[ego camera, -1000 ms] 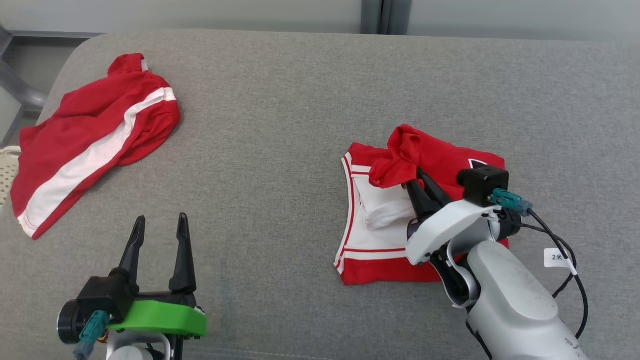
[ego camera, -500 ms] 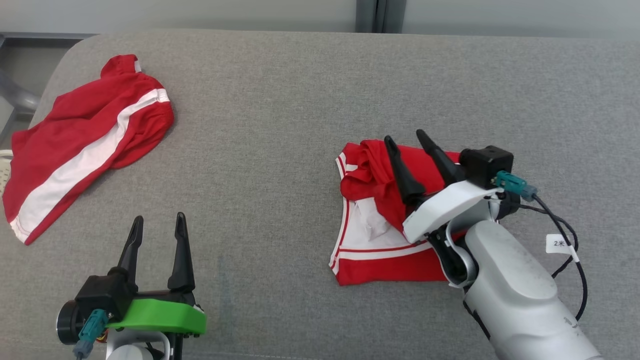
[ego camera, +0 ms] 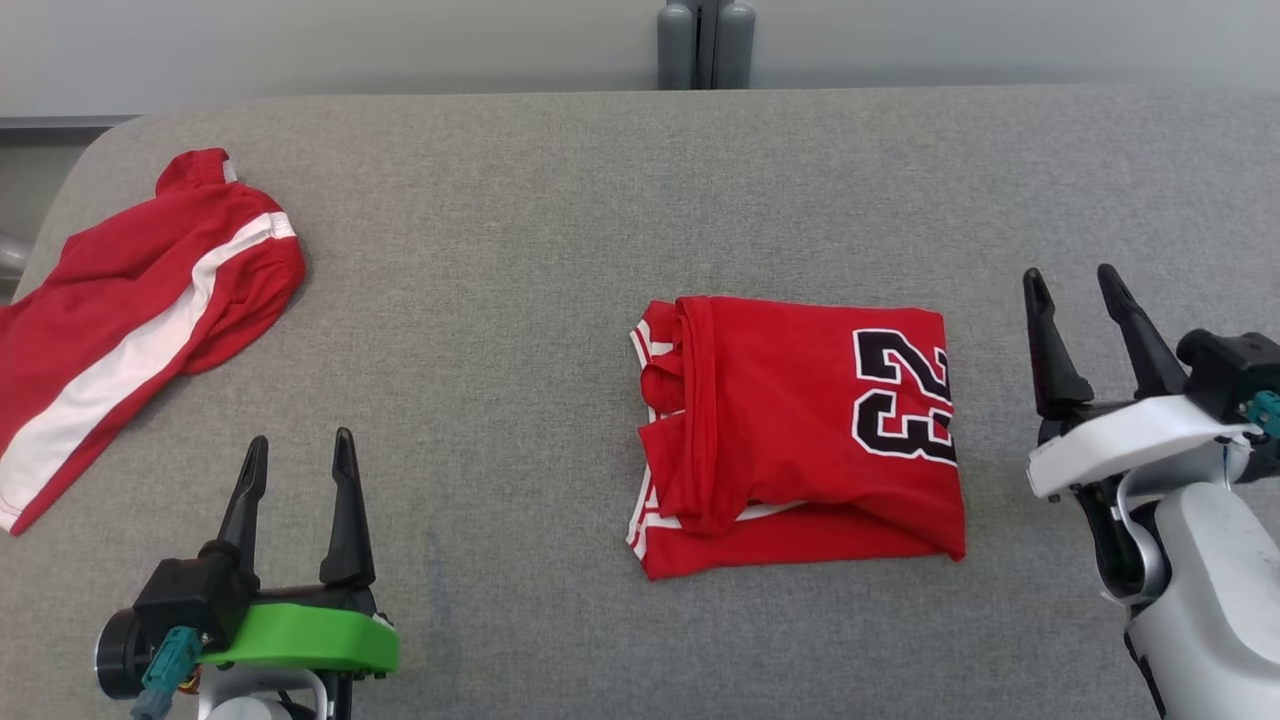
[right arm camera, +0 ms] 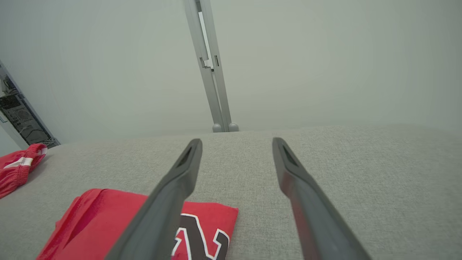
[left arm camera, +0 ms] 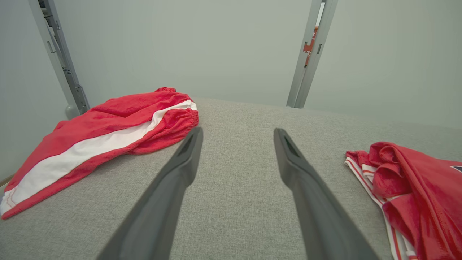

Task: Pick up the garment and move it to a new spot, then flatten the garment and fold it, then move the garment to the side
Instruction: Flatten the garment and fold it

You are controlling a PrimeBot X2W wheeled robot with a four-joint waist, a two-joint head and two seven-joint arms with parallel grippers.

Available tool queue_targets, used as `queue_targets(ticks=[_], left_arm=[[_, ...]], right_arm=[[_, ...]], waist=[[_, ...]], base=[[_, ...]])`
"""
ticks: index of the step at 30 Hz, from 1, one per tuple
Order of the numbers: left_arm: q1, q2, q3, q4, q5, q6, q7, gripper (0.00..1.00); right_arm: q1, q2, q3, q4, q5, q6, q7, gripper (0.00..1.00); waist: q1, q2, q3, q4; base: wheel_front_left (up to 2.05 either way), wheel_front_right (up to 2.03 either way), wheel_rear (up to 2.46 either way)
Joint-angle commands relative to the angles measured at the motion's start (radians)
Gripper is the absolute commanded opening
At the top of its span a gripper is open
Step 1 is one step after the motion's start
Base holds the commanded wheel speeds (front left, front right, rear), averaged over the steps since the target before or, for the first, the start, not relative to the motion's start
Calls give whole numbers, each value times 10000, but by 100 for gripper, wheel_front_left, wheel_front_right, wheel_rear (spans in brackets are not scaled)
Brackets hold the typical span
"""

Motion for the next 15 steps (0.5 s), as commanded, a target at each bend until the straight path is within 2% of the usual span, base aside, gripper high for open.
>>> queue_targets(ticks=[1,6,15], left_arm=[[118,11,38,-46,123,-25,-28,100],[151,10,83,-17,183,-54,-30,100],[187,10,-39,10,232,-93,-28,100]], right_arm=[[276,-25,-153,-167,-93,-9,-24,100],[861,196,-480,-708,-145,-9,-32,100],[2276,918,-681,-2399,-548,-9,-34,100]], waist=[[0,0,-9,-50],[0,0,-77,-166],[0,0,-258,-324]], base=[[0,0,0],[0,0,0],[0,0,0]])
